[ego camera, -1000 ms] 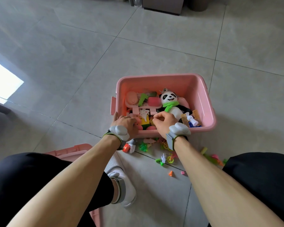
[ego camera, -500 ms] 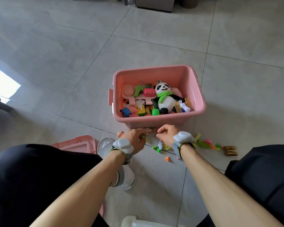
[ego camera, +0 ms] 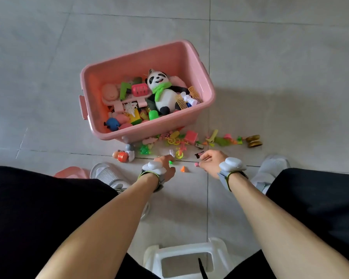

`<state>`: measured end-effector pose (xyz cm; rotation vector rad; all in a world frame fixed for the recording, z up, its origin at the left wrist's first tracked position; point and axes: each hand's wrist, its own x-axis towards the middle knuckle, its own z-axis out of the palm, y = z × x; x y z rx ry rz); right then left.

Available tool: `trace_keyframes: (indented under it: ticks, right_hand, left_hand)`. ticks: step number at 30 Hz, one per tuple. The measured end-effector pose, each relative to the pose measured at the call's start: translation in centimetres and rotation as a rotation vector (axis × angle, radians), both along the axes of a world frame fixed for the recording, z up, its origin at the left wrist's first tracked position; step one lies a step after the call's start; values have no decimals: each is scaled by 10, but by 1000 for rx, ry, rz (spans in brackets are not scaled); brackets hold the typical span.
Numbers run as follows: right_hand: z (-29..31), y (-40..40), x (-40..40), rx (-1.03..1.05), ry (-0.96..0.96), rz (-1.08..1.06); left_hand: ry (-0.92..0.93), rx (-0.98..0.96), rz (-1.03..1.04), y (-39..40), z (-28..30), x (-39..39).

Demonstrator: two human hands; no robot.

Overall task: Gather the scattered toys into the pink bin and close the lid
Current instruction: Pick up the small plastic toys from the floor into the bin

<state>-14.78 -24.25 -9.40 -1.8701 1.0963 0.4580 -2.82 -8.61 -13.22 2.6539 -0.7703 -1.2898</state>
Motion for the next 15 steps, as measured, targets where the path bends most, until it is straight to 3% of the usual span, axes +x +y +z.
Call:
trace_keyframes:
  ticks: [11, 15]
  right_hand:
    - [-35, -29, -28, 46, 72, -81]
    - [-47, -32, -25, 72, 73, -81]
  left_hand:
    - [-21, 131, -46, -33, -55, -6]
    - [-29, 100, 40, -37, -72, -9]
